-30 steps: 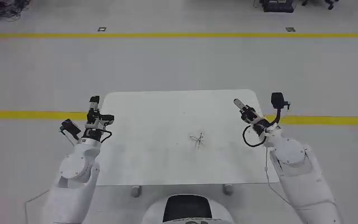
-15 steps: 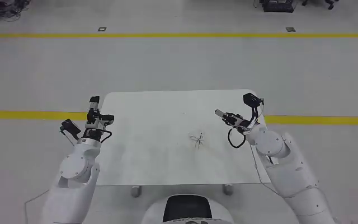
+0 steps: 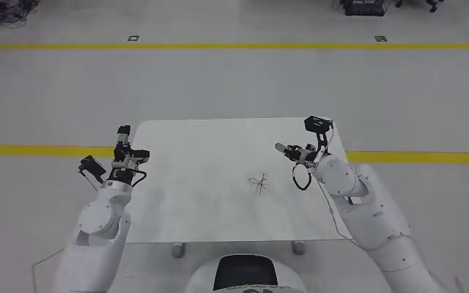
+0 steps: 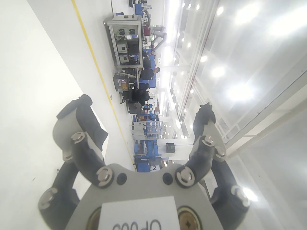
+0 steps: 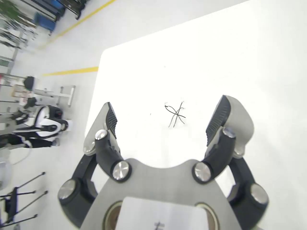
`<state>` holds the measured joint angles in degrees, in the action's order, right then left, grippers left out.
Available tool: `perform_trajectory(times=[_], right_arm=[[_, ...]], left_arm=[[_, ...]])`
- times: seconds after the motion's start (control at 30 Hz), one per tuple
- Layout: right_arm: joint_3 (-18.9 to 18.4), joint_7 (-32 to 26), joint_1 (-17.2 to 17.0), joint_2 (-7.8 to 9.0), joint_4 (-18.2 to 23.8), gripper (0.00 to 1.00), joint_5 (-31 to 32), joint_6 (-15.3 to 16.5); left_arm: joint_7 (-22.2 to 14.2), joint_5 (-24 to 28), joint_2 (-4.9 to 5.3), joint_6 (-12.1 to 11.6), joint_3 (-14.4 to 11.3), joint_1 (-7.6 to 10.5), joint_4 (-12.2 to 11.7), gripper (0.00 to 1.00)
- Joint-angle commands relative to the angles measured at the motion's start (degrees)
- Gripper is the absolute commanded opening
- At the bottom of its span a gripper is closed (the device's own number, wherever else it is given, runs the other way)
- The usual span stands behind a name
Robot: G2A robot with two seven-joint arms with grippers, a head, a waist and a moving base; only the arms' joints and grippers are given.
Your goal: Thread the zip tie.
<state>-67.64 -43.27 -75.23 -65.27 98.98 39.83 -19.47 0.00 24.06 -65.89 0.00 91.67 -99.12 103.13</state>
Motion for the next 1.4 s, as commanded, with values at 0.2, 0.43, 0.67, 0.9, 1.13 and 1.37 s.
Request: perform_trajectory(times=[0.2, 0.43, 0.67, 0.9, 1.13, 1.37], right_arm=[[4.9, -9.5, 7.5, -6.24, -9.4, 1.00, 11.4, 0.0], [4.3, -10.6, 7.8, -9.36, -12.6, 1.00, 12.3, 0.0], [4.3, -10.6, 7.8, -9.36, -12.6, 1.00, 12.3, 0.0], [5.0, -12.4, 8.7, -10.04, -14.7, 1.00, 15.6, 0.0], [7.5, -18.4, 13.7, -13.90, -21.4, 1.00, 20.7, 0.0], [6.3, -20.2, 15.6, -19.35, -27.9, 1.00, 25.4, 0.0]], left_arm=[[0.0, 0.0, 0.00, 0.0, 0.0, 0.00, 0.0, 1.00], [0.0, 0.0, 0.00, 0.0, 0.0, 0.00, 0.0, 1.00], [0.0, 0.0, 0.00, 0.0, 0.0, 0.00, 0.0, 1.00], [0.0, 0.0, 0.00, 0.0, 0.0, 0.00, 0.0, 1.00], [0.0, 0.0, 0.00, 0.0, 0.0, 0.00, 0.0, 1.00], [0.0, 0.0, 0.00, 0.0, 0.0, 0.00, 0.0, 1.00]])
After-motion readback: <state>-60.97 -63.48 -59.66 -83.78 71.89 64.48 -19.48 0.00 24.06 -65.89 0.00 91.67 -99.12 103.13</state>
